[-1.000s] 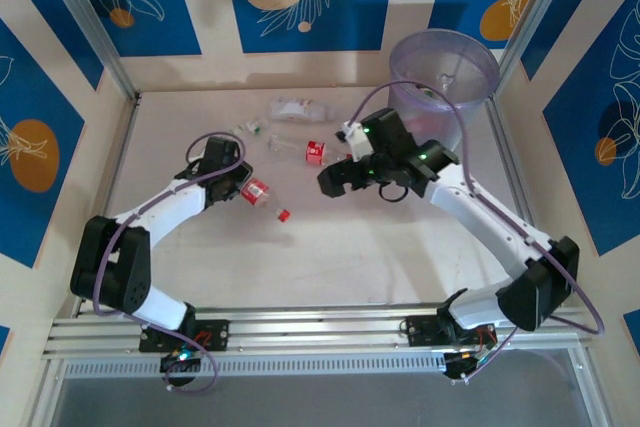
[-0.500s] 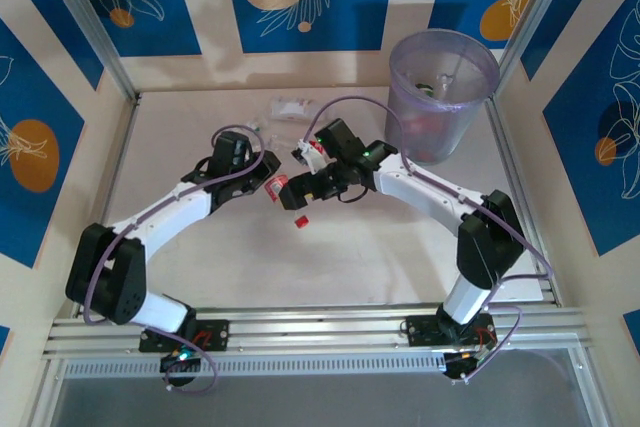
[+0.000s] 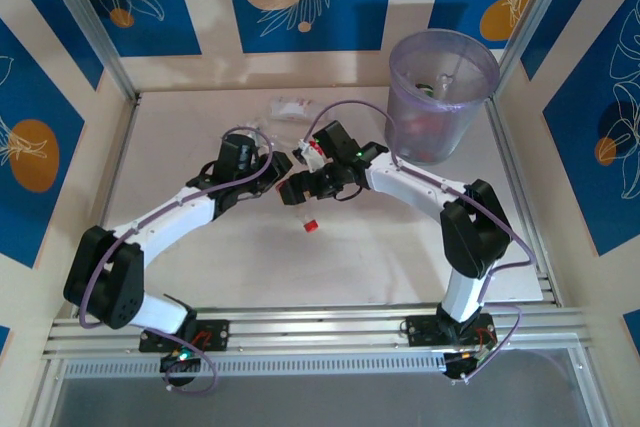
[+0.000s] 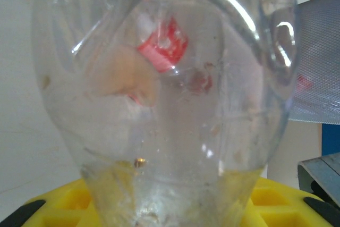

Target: Put the plastic bottles in the bin

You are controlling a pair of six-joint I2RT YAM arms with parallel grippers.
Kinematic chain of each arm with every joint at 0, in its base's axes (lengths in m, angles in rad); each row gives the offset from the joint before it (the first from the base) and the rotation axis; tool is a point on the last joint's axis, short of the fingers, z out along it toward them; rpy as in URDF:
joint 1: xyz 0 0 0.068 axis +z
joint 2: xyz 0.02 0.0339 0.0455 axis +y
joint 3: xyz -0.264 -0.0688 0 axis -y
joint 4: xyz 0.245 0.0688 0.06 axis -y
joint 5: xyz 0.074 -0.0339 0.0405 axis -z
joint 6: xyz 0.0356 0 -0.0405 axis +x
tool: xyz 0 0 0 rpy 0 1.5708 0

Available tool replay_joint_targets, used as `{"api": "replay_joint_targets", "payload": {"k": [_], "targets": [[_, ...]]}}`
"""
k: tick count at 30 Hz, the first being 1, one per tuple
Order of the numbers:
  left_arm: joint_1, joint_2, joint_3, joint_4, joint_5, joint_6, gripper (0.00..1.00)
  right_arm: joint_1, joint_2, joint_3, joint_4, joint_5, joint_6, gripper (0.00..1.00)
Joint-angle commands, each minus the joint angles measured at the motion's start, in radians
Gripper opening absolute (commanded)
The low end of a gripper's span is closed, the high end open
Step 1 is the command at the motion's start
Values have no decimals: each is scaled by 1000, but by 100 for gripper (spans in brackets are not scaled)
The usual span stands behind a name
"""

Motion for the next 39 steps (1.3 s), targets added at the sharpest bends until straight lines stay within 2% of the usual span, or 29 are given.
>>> {"api": "replay_joint_targets", "payload": {"k": [1,9,11,16,26,33,39], "targets": [[-10,-4,2,44,-7,-11,39,2,-14,-24,10,-15,17,73],[-11,-7,-3,68,-10,-26,52,-9,-16,-22,9,-18,18,53],[-10,-13,-7,67,-17,-26,61,-13,-19,-21,9,-16,17,50],[-10,-27,-20,80,-23,-28,99,-22,-27,-13,-2,-9,4,48],[1,-177,-96,7,-121,-6,100,-113,-98,47,-122,105,-73,47],[4,-207,-108,-107,-177,51,98,-205,-158,245,-274,276,-204,43],[3,-194,-132,-92,-184,16,95,-348,-191,442,-308,328,-267,42]]}}
